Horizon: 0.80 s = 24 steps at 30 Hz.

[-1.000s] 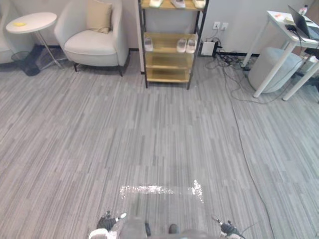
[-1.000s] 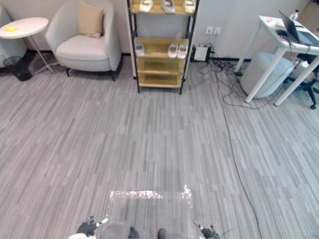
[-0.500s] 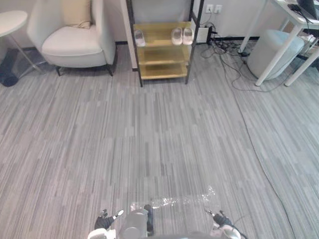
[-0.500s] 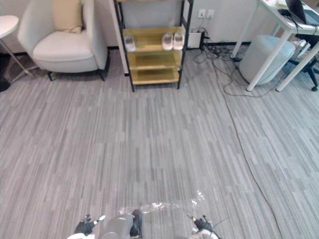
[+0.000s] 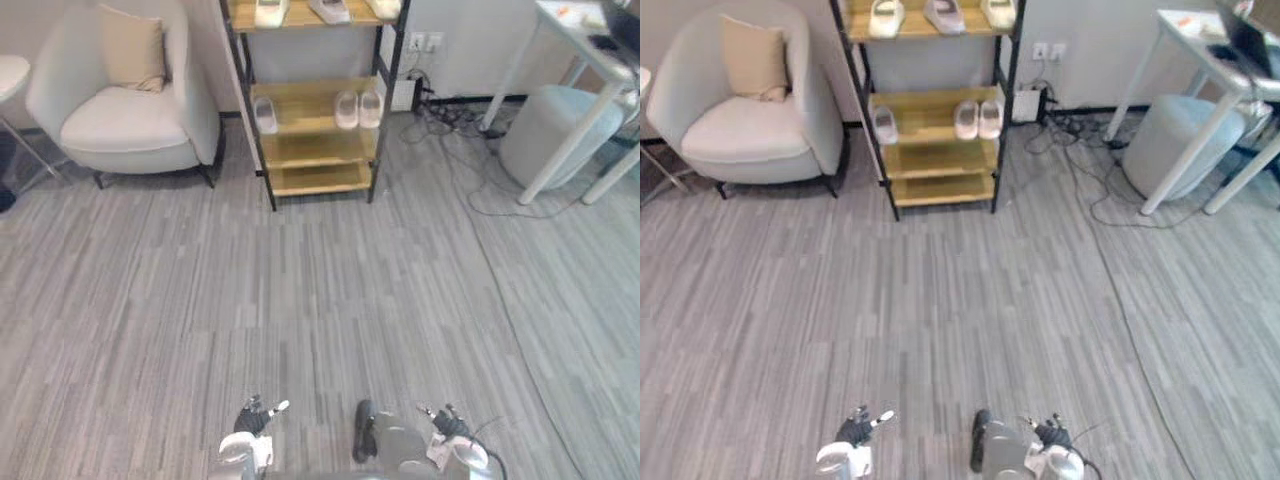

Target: Organize the slippers on the shoe rack

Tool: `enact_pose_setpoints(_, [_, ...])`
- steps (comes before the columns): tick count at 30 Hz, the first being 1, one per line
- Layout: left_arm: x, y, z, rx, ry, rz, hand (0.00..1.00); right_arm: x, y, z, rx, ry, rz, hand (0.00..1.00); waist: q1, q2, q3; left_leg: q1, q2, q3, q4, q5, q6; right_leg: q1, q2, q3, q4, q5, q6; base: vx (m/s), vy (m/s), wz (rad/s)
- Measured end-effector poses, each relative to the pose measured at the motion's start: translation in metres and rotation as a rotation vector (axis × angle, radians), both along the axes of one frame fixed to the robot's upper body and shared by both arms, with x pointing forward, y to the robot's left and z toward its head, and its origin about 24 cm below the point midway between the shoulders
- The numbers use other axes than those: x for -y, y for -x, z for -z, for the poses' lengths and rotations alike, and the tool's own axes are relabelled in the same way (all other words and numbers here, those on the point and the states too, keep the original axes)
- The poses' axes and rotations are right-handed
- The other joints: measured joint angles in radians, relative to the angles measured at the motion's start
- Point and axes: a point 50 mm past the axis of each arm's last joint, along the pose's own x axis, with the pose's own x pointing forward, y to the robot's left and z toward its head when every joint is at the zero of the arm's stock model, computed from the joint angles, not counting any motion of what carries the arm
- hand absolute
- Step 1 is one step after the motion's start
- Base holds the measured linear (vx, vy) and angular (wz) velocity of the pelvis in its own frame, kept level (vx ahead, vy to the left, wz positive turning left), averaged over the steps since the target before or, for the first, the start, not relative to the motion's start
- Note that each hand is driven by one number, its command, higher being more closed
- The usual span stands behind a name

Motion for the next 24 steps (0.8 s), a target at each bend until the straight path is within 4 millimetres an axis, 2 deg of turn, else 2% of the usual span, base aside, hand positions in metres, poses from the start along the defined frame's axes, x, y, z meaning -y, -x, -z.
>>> enact_pose_setpoints(1, [-0.002, -0.001, -0.002, 0.015, -0.002, -0.021, 0.0, 0.0, 0.0, 0.0, -0.002, 0.003, -0.004, 0.0, 0.009, -0.001, 0.009, -0.096, 0.033, -0.03, 0.222, 0.051, 0.0, 0.062, 0.027, -0.001, -0.033, -0.014, -0.014, 0.42, -0.203, -0.03])
enact_pose_setpoints(2, [-0.005, -0.002, -0.003, 0.025, -0.008, -0.026, 0.0, -0.001, 0.0, 0.0, -0.003, 0.004, -0.011, 0.0, 0.013, -0.002, 0.011, -0.152, 0.054, -0.035, 0.344, 0.048, 0.001, 0.108, 0.04, -0.001, -0.052, -0.025, -0.026, 0.42, -0.148, -0.29])
enact_pose_setpoints(3, [-0.011, -0.003, -0.005, 0.039, -0.026, -0.027, 0.0, -0.008, -0.002, 0.0, -0.003, 0.0, -0.04, 0.0, 0.021, -0.014, 0.018, -0.224, 0.064, -0.029, 0.444, 0.044, 0.0, 0.176, 0.052, 0.008, -0.08, -0.049, -0.045, 0.39, -0.141, -0.33])
enact_pose_setpoints(5, [-0.015, -0.007, -0.008, 0.063, -0.04, -0.027, 0.0, -0.015, -0.007, 0.0, 0.004, -0.008, -0.076, 0.0, 0.031, -0.032, 0.017, -0.325, 0.056, 0.009, 0.436, 0.035, 0.014, 0.259, 0.061, 0.036, -0.143, -0.068, -0.047, 0.39, -0.145, -0.36])
enact_pose_setpoints(6, [-0.015, -0.01, -0.011, 0.087, -0.039, -0.038, 0.0, -0.019, -0.006, 0.001, 0.005, -0.025, -0.061, 0.0, 0.056, -0.033, 0.016, -0.387, 0.044, 0.068, 0.271, 0.007, 0.029, 0.313, 0.063, 0.059, -0.198, -0.064, -0.012, 0.36, -0.075, -0.42])
enact_pose_setpoints(7, [-0.016, -0.011, -0.012, 0.096, -0.04, -0.041, 0.0, -0.02, -0.007, 0.001, 0.006, -0.028, -0.058, 0.0, 0.06, -0.032, 0.015, -0.392, 0.037, 0.082, 0.214, 0.002, 0.029, 0.323, 0.063, 0.065, -0.208, -0.064, -0.011, 0.38, -0.038, -0.46])
enact_pose_setpoints(9, [-0.016, -0.01, -0.012, 0.101, -0.039, -0.052, 0.0, -0.023, -0.01, 0.0, 0.012, -0.036, -0.057, 0.0, 0.068, -0.032, 0.016, -0.405, -0.022, 0.105, -0.083, 0.012, 0.032, 0.361, 0.056, 0.092, -0.239, -0.076, 0.007, 0.42, 0.055, -0.34])
enact_pose_setpoints(11, [-0.018, -0.003, -0.009, 0.081, -0.045, -0.06, 0.0, -0.025, -0.015, -0.001, 0.023, -0.037, -0.057, 0.0, 0.08, -0.033, 0.015, -0.398, -0.09, 0.119, -0.41, 0.118, 0.028, 0.418, 0.041, 0.131, -0.285, -0.101, 0.027, 0.62, 0.158, -0.5])
enact_pose_setpoints(12, [-0.019, -0.002, -0.009, 0.076, -0.043, -0.064, 0.0, -0.024, -0.014, -0.001, 0.021, -0.034, -0.057, 0.0, 0.088, -0.033, 0.015, -0.387, -0.101, 0.124, -0.47, 0.168, 0.023, 0.439, 0.038, 0.151, -0.301, -0.113, 0.043, 0.58, 0.201, -0.65])
enact_pose_setpoints(13, [-0.019, 0.0, -0.007, 0.068, -0.033, -0.086, 0.0, -0.022, -0.011, 0.0, 0.008, -0.03, -0.056, 0.0, 0.106, -0.035, 0.012, -0.366, -0.114, 0.127, -0.492, 0.24, 0.041, 0.478, 0.029, 0.184, -0.318, -0.133, 0.064, 0.62, 0.214, -0.6])
enact_pose_setpoints(14, [-0.02, 0.0, -0.007, 0.065, -0.035, -0.082, 0.0, -0.024, -0.009, 0.002, -0.007, -0.034, -0.059, 0.0, 0.11, -0.049, 0.001, -0.35, -0.139, 0.124, -0.493, 0.298, 0.087, 0.5, 0.006, 0.202, -0.31, -0.148, 0.079, 0.62, 0.223, -0.4])
enact_pose_setpoints(15, [-0.027, 0.001, -0.008, 0.062, -0.052, -0.075, 0.0, -0.029, -0.006, 0.004, -0.019, -0.043, -0.069, 0.0, 0.107, -0.085, -0.019, -0.347, -0.175, 0.135, -0.493, 0.269, 0.117, 0.477, -0.036, 0.213, -0.266, -0.158, 0.083, 0.63, 0.229, -0.13])
enact_pose_setpoints(16, [-0.028, 0.002, -0.007, 0.055, -0.057, -0.069, 0.0, -0.029, -0.002, 0.006, -0.031, -0.045, -0.07, 0.0, 0.106, -0.1, -0.033, -0.34, -0.19, 0.144, -0.49, 0.245, 0.129, 0.443, -0.055, 0.228, -0.193, -0.162, 0.088, 0.6, 0.245, -0.05])
enact_pose_setpoints(17, [-0.031, 0.004, -0.006, 0.043, -0.064, -0.065, 0.0, -0.028, 0.004, 0.007, -0.046, -0.047, -0.061, 0.0, 0.106, -0.118, -0.034, -0.305, -0.213, 0.157, -0.478, 0.206, 0.139, 0.384, -0.078, 0.248, -0.007, -0.159, 0.112, 0.71, 0.282, -0.03])
enact_pose_setpoints(19, [-0.033, 0.005, -0.005, 0.027, -0.074, -0.043, 0.0, -0.024, 0.01, 0.009, -0.055, -0.05, -0.036, 0.0, 0.092, -0.129, -0.034, -0.217, -0.251, 0.153, -0.478, 0.151, 0.155, 0.273, -0.116, 0.274, 0.339, -0.093, 0.256, 0.58, 0.218, 0.14])
enact_pose_setpoints(20, [-0.031, 0.006, -0.004, 0.019, -0.073, -0.025, 0.0, -0.022, 0.011, 0.009, -0.056, -0.046, -0.03, 0.0, 0.08, -0.123, -0.03, -0.148, -0.27, 0.134, -0.482, 0.115, 0.16, 0.198, -0.136, 0.262, 0.544, -0.076, 0.275, 0.55, 0.181, 0.27])
enact_pose_setpoints(22, [-0.027, 0.005, -0.004, 0.018, -0.066, -0.015, 0.0, -0.02, 0.011, 0.007, -0.044, -0.039, -0.032, 0.0, 0.056, -0.115, -0.027, -0.056, -0.279, 0.107, -0.51, 0.088, 0.157, 0.103, -0.172, 0.21, 0.679, -0.095, 0.227, 0.49, 0.139, 0.35])
enact_pose_setpoints(24, [-0.022, 0.001, -0.004, 0.024, -0.052, -0.004, 0.0, -0.017, 0.006, 0.004, -0.019, -0.03, -0.03, 0.0, 0.047, -0.1, -0.018, 0.05, -0.274, 0.072, -0.567, 0.076, 0.151, 0.0, -0.195, 0.143, 0.64, -0.136, 0.172, 0.46, 0.053, 0.48])
